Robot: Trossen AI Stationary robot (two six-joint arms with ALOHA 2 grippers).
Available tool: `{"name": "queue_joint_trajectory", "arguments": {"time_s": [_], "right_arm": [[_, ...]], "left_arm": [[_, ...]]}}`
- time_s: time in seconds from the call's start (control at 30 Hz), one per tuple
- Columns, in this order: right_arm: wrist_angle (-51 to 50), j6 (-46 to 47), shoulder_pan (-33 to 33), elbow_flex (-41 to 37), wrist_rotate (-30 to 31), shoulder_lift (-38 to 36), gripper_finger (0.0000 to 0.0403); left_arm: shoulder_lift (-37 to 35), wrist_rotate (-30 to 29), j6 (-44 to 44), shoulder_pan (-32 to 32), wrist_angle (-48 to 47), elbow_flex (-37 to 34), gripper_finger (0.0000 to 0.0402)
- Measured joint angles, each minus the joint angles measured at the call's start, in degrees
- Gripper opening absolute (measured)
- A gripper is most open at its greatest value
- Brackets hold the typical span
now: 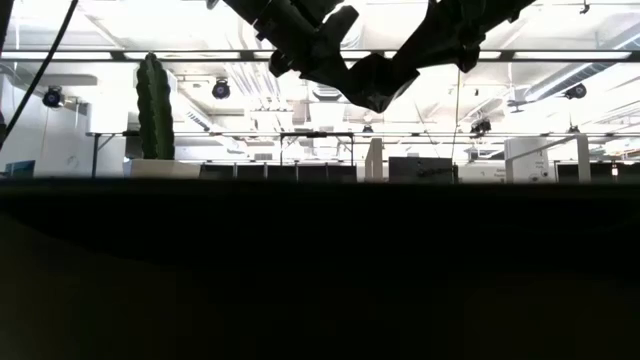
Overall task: Pick & Place Mini shaped plates
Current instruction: Put the black distorted square plate on the shelf
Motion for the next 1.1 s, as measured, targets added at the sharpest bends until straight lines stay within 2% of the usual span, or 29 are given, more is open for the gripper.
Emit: {"name": "queue_joint_trajectory", "arguments": {"time_s": [0.7, 1.1], "right_arm": [[0.53, 0.57, -0.03, 0.00, 1.52, -1.36, 0.0096], [0.22, 1.00, -0.14, 0.00, 5.19, -1.36, 0.0086]], "left_arm": [[0.04, 0.73, -0.83, 0.28, -0.44, 0.25, 0.0000], [0.04, 1.89, -0.83, 0.00, -0.20, 1.92, 0.0000]]}}
